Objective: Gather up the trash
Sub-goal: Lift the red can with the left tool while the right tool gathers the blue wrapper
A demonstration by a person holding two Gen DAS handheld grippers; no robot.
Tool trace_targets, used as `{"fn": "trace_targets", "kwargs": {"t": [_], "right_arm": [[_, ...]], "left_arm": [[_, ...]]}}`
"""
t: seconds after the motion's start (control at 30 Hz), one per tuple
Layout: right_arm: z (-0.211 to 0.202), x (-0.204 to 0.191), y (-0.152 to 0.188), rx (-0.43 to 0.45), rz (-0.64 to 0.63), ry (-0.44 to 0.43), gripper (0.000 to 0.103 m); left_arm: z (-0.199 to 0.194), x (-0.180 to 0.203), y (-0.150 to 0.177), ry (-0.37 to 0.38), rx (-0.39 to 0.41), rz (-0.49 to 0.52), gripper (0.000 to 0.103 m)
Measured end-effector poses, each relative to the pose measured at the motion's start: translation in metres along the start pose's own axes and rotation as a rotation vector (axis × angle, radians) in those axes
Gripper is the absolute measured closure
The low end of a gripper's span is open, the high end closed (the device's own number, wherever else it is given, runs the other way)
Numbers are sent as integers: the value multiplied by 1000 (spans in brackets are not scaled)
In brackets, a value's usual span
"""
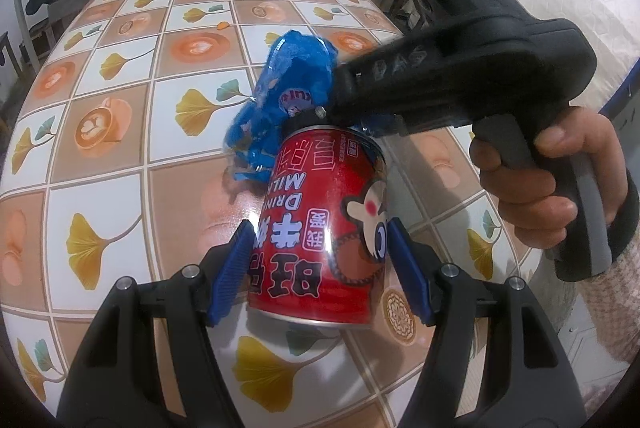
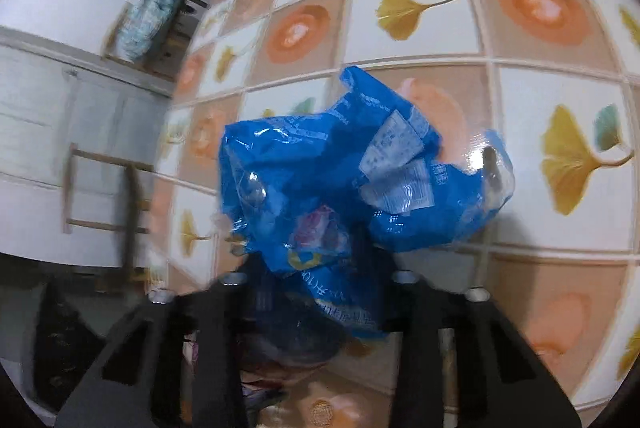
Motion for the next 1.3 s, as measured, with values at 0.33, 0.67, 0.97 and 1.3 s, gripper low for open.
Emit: {"fn": "trace_targets", "kwargs": {"t": [0.33, 0.67, 0.97, 1.3], "right_arm": [[-27, 55, 3, 104, 37, 49, 95], [-68, 112, 47, 200, 54, 135, 96], [-85, 133, 76, 243, 94, 111, 97], [-92, 127, 79, 268, 101, 57, 97]], "left_arm": [[0, -1, 0, -1, -9, 1, 39], [14, 10, 1, -5, -75, 40, 39], [29, 17, 5, -84, -118, 88, 41], [19, 19, -1, -153, -78, 97, 41]]}}
Point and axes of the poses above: each gripper's, at about its wrist camera, not at the fingertips, and z roughly the way its jaws point, x to its right, y to its underside, the point moved 9 cm from there along z, roughly the way its jaws point, and after that the axes turned 9 degrees about z, right-handed, at the moved point
